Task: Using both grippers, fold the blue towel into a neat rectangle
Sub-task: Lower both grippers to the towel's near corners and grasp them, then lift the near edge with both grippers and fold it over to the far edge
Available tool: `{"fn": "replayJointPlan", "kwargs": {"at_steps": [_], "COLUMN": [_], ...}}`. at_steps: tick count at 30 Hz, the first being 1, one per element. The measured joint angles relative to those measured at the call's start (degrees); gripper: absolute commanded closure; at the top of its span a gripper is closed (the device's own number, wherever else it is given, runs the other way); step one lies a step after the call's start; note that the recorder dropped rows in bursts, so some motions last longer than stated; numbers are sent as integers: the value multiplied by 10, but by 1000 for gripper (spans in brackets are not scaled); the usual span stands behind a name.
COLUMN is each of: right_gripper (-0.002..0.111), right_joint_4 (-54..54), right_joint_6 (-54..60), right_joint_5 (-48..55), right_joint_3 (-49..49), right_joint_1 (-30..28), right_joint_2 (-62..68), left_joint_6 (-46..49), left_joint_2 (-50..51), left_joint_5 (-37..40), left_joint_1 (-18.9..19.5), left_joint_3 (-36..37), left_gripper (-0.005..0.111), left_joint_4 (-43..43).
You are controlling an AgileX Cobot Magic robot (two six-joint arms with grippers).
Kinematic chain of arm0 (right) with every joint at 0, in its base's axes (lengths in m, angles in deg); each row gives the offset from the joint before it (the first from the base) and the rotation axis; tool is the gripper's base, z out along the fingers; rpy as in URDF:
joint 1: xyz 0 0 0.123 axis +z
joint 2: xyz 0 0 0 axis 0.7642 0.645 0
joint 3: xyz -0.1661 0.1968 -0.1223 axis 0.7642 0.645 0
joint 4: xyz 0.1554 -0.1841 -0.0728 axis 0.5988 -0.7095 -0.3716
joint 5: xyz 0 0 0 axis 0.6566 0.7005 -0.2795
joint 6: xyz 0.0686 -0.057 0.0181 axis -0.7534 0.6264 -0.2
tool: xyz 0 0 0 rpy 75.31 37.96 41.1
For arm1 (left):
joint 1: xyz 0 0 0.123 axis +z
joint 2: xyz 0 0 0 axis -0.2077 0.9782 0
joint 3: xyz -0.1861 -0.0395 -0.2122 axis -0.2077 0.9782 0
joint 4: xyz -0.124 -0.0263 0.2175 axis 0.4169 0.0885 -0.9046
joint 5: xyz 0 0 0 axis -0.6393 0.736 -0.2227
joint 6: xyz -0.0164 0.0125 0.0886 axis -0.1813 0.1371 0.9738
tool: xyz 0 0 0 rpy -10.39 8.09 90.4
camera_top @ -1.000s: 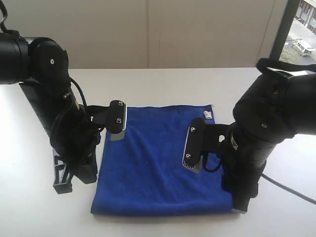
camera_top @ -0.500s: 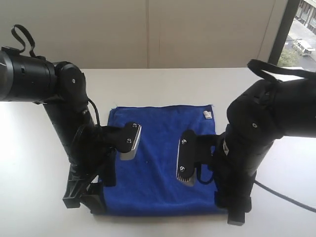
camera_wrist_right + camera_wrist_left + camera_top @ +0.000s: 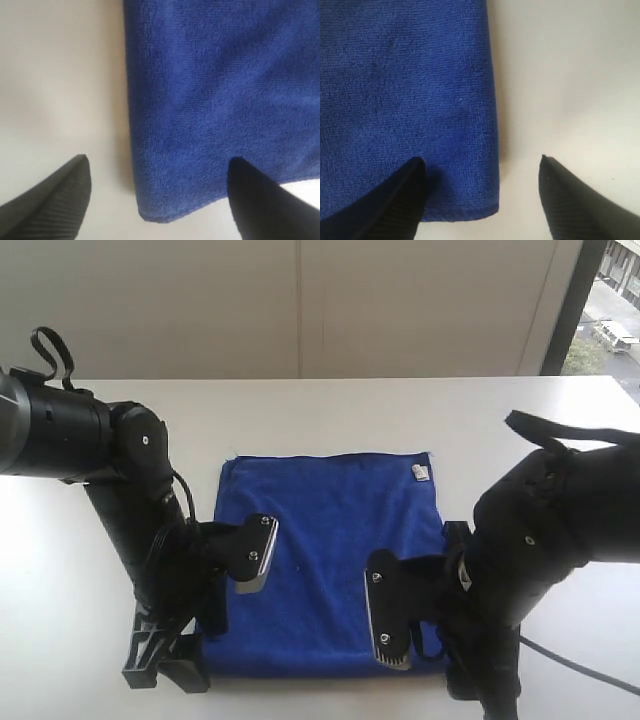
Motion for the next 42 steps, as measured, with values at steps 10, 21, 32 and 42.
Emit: {"fn": "replayJointPlan", "kwargs": {"at_steps": [10,21,32,42], "right_gripper": [38,57,105,108], "right_joint_4": [-16,-15,-11,7], "right_joint_6": [1,2,2,2], "right_joint_5": [-46,-41,-14,45], "right_joint_3": [23,19,17,19], "right_joint_1": [0,0,0,33], "right_joint_2": [33,47,52,-40], "left_joint_6": [4,6,6,6], "left_joint_2": [0,-6,-7,-99], "left_joint_5": [-35,-92,-43,22], "left_joint_1": [0,0,0,-1], "left_joint_3": [26,52,53,57], "left_gripper": [38,68,107,107], "left_joint_4": [-4,0,-10,-20]}}
